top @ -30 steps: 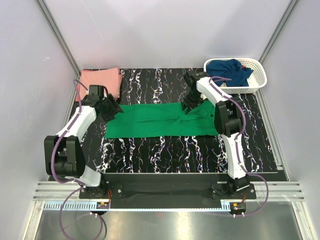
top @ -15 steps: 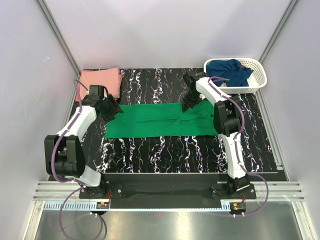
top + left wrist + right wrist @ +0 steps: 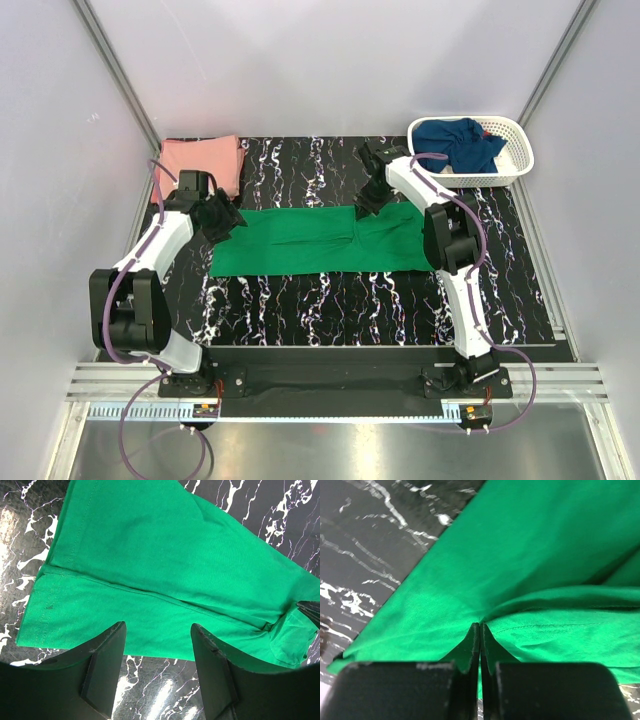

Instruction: Fold and stack the t-shirts

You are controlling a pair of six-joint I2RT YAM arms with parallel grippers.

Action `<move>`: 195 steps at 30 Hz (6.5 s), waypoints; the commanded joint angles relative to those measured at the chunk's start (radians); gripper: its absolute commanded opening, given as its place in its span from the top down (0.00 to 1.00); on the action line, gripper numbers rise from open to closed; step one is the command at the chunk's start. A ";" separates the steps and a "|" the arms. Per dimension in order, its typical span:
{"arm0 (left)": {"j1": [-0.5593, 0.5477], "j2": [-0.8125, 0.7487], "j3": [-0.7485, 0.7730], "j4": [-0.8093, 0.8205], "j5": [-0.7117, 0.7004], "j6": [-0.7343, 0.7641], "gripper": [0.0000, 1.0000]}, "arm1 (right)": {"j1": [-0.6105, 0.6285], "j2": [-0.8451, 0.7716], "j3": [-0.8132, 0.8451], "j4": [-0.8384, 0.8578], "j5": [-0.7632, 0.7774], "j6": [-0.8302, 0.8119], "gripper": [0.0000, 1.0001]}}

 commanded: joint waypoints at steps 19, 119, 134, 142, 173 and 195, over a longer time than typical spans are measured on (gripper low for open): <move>0.005 -0.001 0.019 0.006 -0.001 -0.001 0.40 | 0.025 -0.073 -0.050 0.181 -0.090 -0.164 0.91; 0.158 0.058 -0.208 0.005 -0.265 -0.110 0.32 | -0.388 -0.619 -1.029 0.443 -0.023 -0.635 1.00; 0.157 -0.360 -0.222 0.044 -0.112 -0.058 0.30 | -0.449 -0.595 -0.895 0.293 0.166 -0.676 0.98; 0.155 -0.019 -0.064 0.126 0.166 0.155 0.35 | -0.449 -0.794 -0.929 0.406 -0.190 -0.606 0.79; 0.059 0.321 0.047 0.000 -0.097 0.235 1.00 | -0.445 -0.777 -0.978 0.540 -0.294 -0.626 0.81; 0.384 -0.184 -0.357 -0.089 -0.294 0.023 0.99 | -0.141 -0.432 -0.743 0.528 -0.090 -0.570 0.87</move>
